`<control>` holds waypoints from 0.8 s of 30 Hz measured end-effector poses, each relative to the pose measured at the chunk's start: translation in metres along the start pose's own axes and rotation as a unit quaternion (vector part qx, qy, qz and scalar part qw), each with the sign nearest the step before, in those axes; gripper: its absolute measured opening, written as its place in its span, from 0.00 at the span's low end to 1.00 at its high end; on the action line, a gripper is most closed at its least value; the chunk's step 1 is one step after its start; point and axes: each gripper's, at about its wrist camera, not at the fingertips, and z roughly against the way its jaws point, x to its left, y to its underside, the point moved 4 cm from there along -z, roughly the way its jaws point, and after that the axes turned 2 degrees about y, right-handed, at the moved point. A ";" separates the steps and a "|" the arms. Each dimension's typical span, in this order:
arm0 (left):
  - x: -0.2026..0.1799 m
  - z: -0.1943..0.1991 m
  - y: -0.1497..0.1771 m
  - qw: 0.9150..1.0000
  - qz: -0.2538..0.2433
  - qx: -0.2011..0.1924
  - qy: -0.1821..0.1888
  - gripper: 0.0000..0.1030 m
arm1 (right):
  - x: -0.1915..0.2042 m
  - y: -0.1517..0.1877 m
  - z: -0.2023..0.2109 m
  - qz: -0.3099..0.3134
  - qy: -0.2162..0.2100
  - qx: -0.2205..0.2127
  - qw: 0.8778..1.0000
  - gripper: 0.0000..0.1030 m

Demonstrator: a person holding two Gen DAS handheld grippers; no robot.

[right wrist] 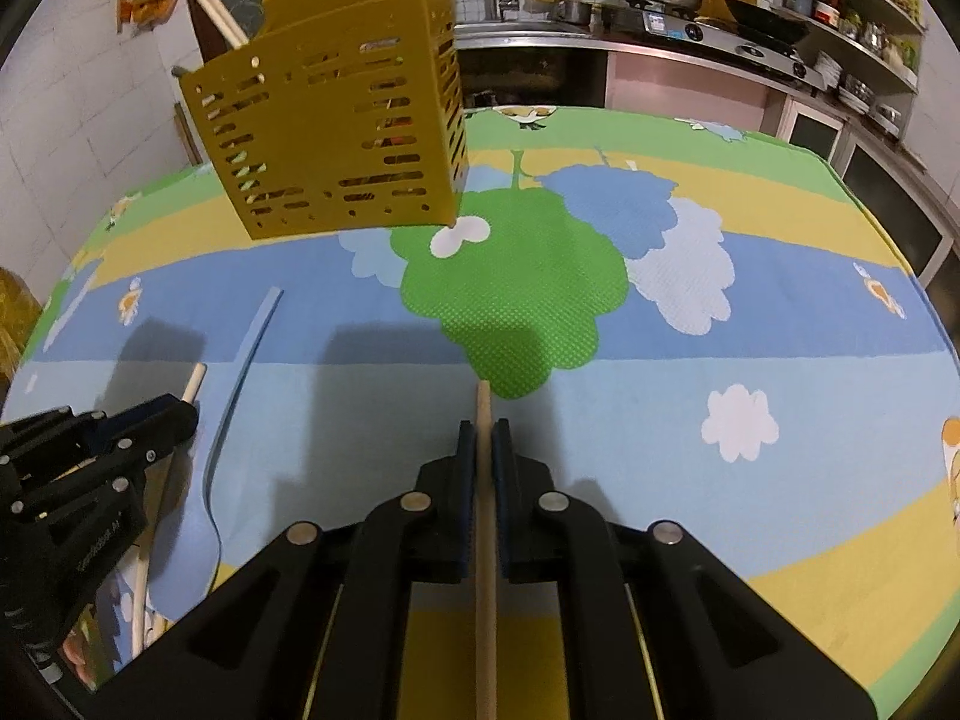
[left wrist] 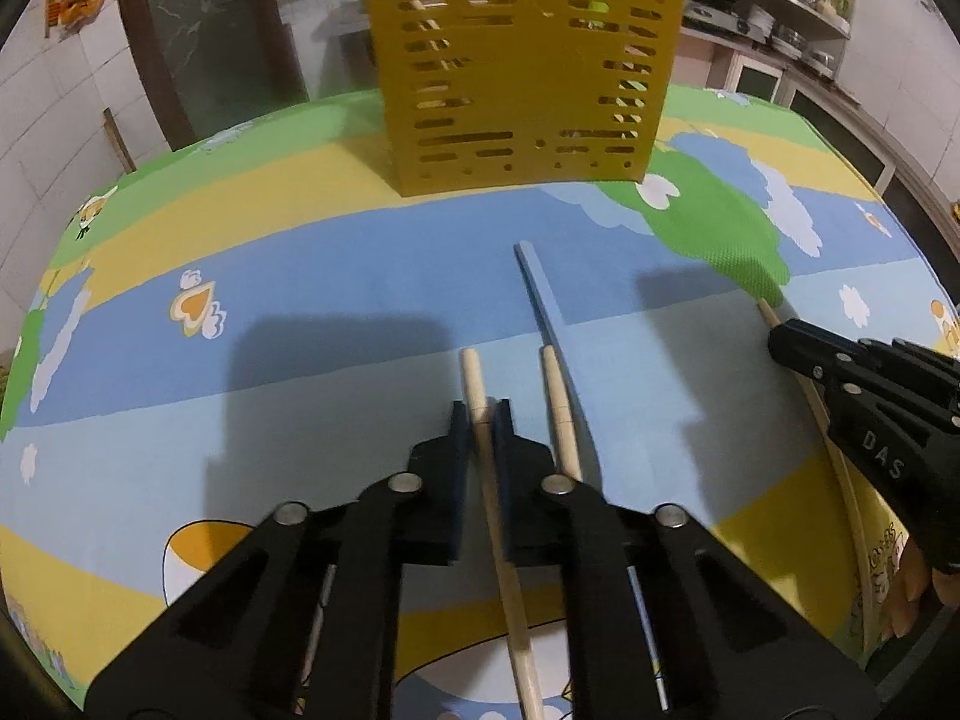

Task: Organize utensils
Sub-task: 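Close the right tool on a wooden chopstick while the left tool closes on another chopstick, then lift both held chopsticks upright and carry them over the yellow holder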

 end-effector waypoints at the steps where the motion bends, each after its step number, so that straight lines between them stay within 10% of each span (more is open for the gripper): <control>1: 0.003 0.002 0.001 1.000 0.007 -0.003 0.004 0.05 | 0.000 0.002 0.003 -0.007 -0.006 -0.006 1.000 0.06; 24: 0.060 0.157 0.022 0.960 0.085 -0.268 -0.002 0.05 | 0.029 0.009 0.146 -0.013 -0.051 -0.279 0.959 0.06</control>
